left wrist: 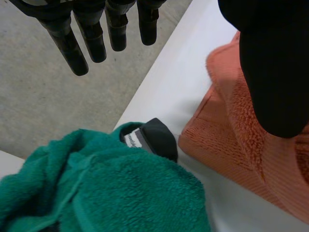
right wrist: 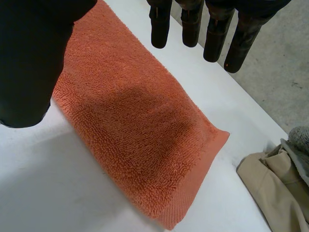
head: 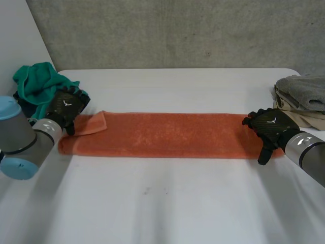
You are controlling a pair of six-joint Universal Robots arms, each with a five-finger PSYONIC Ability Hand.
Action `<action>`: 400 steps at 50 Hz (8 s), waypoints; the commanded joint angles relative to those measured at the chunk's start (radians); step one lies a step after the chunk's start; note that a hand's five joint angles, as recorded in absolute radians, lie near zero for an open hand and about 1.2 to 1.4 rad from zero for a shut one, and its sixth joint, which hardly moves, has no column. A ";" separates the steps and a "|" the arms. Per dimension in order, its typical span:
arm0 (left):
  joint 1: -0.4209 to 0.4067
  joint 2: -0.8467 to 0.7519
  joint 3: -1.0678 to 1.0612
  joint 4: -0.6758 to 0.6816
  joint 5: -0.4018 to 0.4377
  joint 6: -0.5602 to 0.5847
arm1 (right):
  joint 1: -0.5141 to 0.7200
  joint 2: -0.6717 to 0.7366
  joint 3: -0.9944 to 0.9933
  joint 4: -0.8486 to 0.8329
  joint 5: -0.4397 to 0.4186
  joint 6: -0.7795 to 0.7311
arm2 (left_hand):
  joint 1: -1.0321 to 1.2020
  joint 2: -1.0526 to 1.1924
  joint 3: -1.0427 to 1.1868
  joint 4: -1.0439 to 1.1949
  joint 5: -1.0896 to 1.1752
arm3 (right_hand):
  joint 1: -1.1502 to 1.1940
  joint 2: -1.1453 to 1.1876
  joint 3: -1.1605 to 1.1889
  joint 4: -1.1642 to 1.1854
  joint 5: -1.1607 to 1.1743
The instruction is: Fold the laundry.
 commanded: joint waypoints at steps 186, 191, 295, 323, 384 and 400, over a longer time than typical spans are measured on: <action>-0.137 0.598 -0.420 -0.054 -0.077 -0.393 | 0.693 0.556 -0.557 -0.433 -0.221 -0.185 | 0.035 0.017 0.008 0.018 0.002 | 1.183 1.173 1.183 1.155 1.150; -0.141 0.592 -0.417 -0.050 -0.074 -0.393 | 0.696 0.535 -0.557 -0.445 -0.206 -0.172 | 0.032 0.014 0.005 0.015 -0.001 | 0.514 0.503 0.513 0.486 0.481; -0.442 0.417 -0.256 -0.045 -0.483 -0.375 | 0.626 0.202 -0.016 -0.387 -0.126 -0.452 | 0.026 0.008 -0.001 0.009 -0.007 | 0.097 0.087 0.097 0.069 0.064; -0.668 0.075 0.078 -0.240 -0.505 -0.631 | 0.331 0.238 -0.399 0.158 0.116 0.351 | 0.043 0.025 0.017 0.026 0.010 | -0.038 -0.049 -0.039 -0.066 -0.071; -0.494 0.395 0.051 -0.444 0.140 -0.482 | 0.592 0.284 0.001 -0.571 0.306 0.064 | 0.061 0.043 0.034 0.044 0.028 | 0.324 0.313 0.323 0.295 0.290; -0.482 0.398 0.052 -0.444 0.140 -0.510 | 0.584 0.337 -0.146 -0.493 0.187 0.074 | 0.064 0.046 0.037 0.047 0.031 | 1.183 1.173 1.183 1.155 1.150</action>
